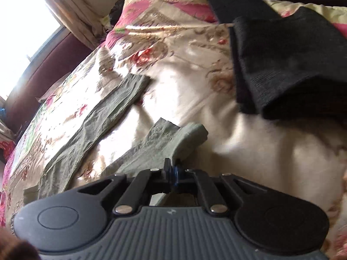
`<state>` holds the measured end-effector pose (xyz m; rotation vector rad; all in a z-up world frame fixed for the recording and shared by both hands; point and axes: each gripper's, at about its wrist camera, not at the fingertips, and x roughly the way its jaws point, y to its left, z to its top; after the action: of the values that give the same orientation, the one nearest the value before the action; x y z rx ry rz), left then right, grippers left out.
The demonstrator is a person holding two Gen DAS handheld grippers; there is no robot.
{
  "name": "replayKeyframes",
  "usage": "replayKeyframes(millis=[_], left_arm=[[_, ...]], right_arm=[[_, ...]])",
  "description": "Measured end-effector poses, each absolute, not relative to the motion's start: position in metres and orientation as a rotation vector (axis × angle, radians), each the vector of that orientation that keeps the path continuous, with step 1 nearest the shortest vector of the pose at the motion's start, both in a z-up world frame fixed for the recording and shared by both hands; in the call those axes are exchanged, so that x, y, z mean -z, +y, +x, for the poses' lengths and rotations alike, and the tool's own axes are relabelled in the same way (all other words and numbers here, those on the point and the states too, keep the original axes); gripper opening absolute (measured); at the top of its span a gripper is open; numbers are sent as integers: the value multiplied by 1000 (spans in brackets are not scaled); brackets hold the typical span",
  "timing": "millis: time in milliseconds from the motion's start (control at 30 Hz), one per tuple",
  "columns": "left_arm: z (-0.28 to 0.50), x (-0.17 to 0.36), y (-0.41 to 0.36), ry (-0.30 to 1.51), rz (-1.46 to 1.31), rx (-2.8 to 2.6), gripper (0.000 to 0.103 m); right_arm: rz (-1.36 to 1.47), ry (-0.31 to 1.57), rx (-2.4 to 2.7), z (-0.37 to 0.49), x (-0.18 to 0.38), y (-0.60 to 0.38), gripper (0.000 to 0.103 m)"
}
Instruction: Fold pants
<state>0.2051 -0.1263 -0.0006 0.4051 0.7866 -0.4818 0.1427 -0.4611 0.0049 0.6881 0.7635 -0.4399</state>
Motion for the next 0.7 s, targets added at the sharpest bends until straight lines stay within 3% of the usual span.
replayKeyframes(millis=[133,200,267,433,467,700], left_arm=[[210,-6,-149,845,389,439,67],[208,-3,-157,842,406,437,68],[205,-3,-158,828,423,453,68],[198,-10,-122,768,448,453,70],[198,-9,-110,768,458,432,70],[243,-19,-18,781,434,264,70]], right_arm=[[531,951,459,141,7,-478,12],[483,958,492,130,0,-479,15],[385,929,556,119,-17,-468,25],[155,880,434,127,-47,-399,29],[146,894,359,140,-43,-380,33],[134,951,-22,245,-35,-267,32]])
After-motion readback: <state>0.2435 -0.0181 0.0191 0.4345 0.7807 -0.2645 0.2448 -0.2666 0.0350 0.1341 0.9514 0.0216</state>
